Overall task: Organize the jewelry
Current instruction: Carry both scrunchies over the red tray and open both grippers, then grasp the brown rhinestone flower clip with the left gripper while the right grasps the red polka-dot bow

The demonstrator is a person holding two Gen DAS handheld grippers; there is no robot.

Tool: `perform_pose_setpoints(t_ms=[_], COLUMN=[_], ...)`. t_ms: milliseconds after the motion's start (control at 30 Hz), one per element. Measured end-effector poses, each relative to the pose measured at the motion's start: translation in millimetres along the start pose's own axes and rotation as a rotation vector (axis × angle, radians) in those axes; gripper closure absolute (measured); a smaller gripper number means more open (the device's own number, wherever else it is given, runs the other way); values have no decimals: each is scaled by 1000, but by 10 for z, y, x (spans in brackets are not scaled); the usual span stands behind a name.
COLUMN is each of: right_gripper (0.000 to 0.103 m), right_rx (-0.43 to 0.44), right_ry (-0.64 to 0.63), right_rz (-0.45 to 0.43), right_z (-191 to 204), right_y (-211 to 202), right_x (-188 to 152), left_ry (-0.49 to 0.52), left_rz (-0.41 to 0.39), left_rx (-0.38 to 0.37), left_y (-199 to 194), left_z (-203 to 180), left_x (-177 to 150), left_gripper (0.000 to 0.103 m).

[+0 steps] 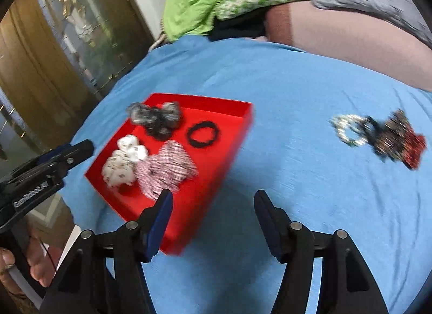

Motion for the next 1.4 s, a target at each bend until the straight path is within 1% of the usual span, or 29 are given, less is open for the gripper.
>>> perform_pose_setpoints(t_ms=[67,167,333,600,667,800,933,1033,1133,1200,1367,1400], right_gripper=[35,33,32,32,32,32,32,32,32,32,32,34], right_rx=[-31,-73,-130,-167,-172,-191,-220,-242,-249,-249,-227,-222], right_ry=[28,64,154,233,243,266,306,333,368,396,450,456], right_rz=[-4,-12,-5,-19,-23,-26,-32,-35,-36,-42,-83,-88], right_z=[-165,-405,-857,-1339,-1419,-1630,-1936,-2167,-2400,-2562,-2963,-3029], right_y=[-108,-243,-414,-583,-610,-658,-729,-762,-756,-740,-658,-635], right_x=[-100,-245,-493,-734,-773,-861,-931,-949,-937,-910,-747,-712], left_ry=[22,61,112,210,221,228,250,275,288,294,323,322], left_rz=[3,11,31,43,55,94,127,135,164,187,212,228], left_rx=[-16,-15,-27,-52,-66,-119,-192,-220,-267,-316,-355,-365], left_y=[-51,-72,-93,-147,-149,-117,-13,93,232,346,696,805], left_z=[-117,-239,-481,-924,-1001,-1236,-1596,-1863,-2153,-2398,-2925,-3040], left_x=[-76,-159,-275,-396,-419,-422,-381,-358,-349,-331,-263,-244], left_gripper=[43,43,42,42,42,42,42,42,42,42,42,42])
Point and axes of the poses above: each gripper's, at about its wrist camera, not at the fingertips, and y roughly the way its jaws point, z to its left, x to its top, the point moved 6 cm from there along y, roughly the way its jaws point, and after that the axes turned 12 degrees about -y, right-handed, at the moved point
